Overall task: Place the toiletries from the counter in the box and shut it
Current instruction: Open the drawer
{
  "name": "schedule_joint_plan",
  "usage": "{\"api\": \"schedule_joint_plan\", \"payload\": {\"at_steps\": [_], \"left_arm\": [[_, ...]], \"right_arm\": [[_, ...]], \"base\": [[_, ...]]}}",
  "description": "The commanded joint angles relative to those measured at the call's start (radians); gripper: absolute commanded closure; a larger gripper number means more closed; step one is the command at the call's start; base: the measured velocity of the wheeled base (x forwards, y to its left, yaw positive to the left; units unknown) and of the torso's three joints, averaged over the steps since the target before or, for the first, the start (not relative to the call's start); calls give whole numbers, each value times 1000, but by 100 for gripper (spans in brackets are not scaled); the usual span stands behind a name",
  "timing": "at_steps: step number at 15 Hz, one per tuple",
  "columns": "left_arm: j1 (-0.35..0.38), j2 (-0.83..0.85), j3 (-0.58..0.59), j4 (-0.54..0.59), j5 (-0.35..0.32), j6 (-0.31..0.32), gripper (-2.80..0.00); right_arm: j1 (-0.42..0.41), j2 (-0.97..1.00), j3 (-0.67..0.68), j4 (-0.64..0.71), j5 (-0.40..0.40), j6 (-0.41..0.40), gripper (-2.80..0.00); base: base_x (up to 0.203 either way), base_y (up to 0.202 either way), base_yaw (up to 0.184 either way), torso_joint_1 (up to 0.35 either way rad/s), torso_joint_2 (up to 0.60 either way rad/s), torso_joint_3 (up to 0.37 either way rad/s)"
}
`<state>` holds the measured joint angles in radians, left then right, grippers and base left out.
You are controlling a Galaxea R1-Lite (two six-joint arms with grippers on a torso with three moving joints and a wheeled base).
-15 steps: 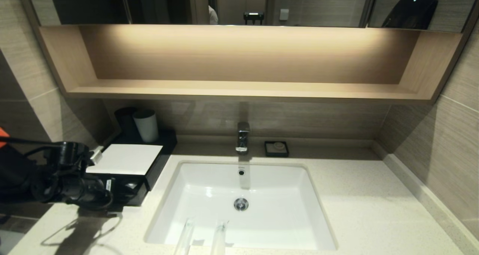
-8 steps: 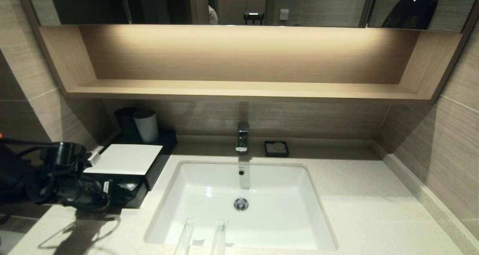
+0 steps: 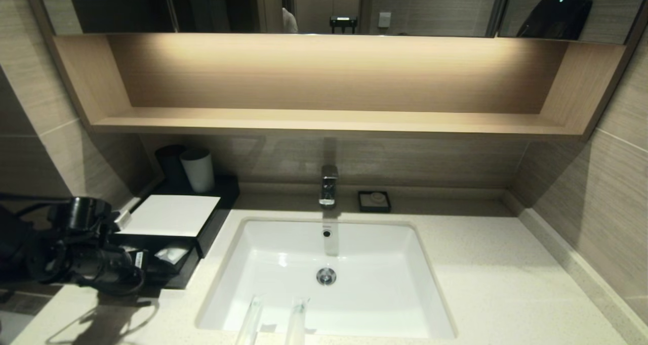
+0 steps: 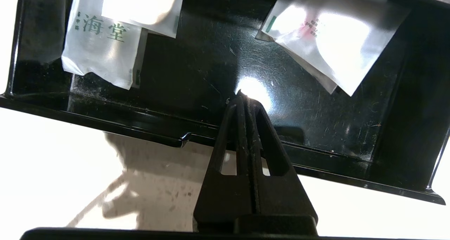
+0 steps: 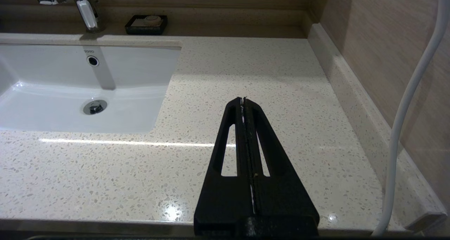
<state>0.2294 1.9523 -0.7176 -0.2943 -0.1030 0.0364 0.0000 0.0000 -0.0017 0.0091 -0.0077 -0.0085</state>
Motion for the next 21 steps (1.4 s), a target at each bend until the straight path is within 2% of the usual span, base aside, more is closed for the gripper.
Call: {"api": "schedule_joint_plan", "payload": {"at_steps": [1,21], "left_arm": [[2,-16,23,-3,-1,0,0],[7,-72,100,7,2,0,0]], "right_arm": [[0,-1,0,0,0,-1,0],[0,0,0,0,0,-1,0]], "base": [[0,0,0,0,0,0],[0,0,0,0,0,0]]}}
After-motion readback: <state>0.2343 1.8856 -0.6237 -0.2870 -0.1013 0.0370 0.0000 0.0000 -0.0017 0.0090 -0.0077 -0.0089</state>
